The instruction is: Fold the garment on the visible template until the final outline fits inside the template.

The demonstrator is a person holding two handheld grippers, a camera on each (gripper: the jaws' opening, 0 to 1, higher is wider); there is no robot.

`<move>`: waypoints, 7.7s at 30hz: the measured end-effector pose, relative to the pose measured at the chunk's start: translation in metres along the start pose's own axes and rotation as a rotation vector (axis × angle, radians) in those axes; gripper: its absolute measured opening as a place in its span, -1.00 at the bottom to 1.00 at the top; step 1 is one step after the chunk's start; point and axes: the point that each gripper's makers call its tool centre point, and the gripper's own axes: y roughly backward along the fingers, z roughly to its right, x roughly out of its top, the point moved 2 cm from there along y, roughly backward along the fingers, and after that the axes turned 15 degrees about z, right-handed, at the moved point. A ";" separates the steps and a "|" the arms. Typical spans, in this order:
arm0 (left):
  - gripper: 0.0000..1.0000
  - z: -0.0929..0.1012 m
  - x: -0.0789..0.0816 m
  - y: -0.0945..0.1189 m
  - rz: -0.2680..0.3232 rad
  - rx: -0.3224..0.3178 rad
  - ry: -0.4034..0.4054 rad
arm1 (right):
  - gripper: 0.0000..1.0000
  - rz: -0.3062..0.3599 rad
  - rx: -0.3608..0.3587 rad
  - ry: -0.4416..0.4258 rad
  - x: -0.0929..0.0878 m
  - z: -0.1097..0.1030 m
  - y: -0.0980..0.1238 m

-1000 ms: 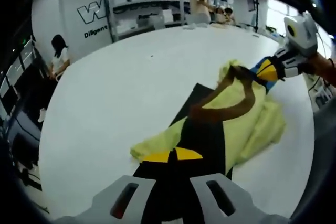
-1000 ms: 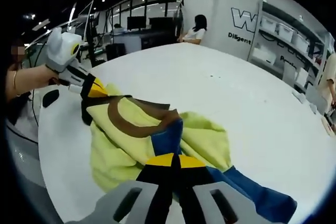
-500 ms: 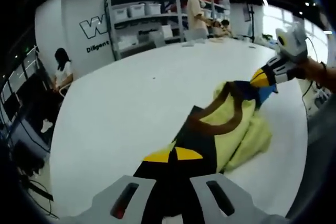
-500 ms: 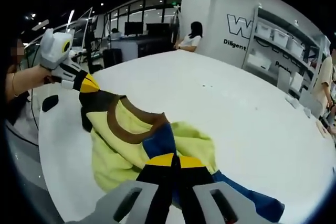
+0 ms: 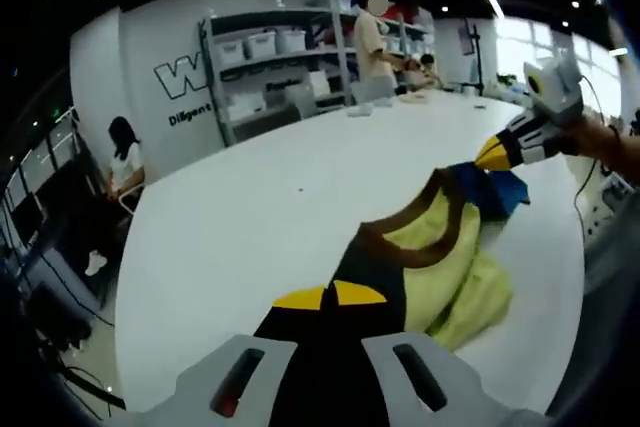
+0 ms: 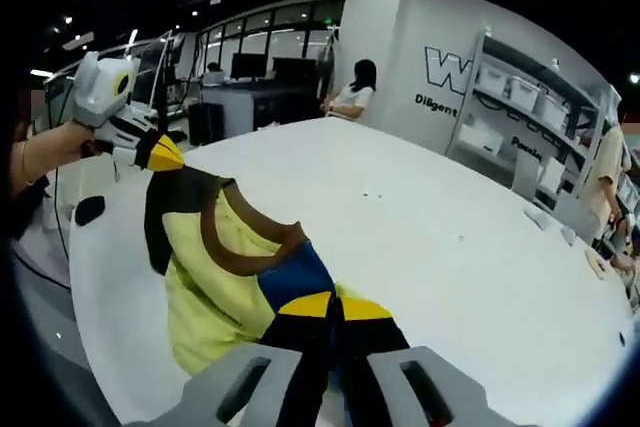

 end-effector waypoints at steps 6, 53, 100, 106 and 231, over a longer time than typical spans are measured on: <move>-0.99 -0.009 0.023 -0.013 0.053 0.029 0.002 | -1.00 0.027 -0.019 0.039 0.023 0.015 -0.007; -0.99 -0.108 -0.050 -0.185 -0.121 0.182 -0.018 | -1.00 -0.238 -0.005 0.160 -0.039 0.101 -0.202; 0.54 -0.082 -0.043 -0.142 -0.134 0.180 0.090 | 0.22 -0.055 -0.062 -0.204 -0.023 0.065 -0.175; 0.78 -0.067 -0.033 -0.124 -0.127 0.151 0.018 | 0.44 -0.051 0.001 -0.205 -0.021 0.047 -0.156; -1.00 -0.081 -0.071 -0.017 -0.244 0.226 0.178 | -1.00 -0.285 0.220 0.228 -0.105 -0.076 0.122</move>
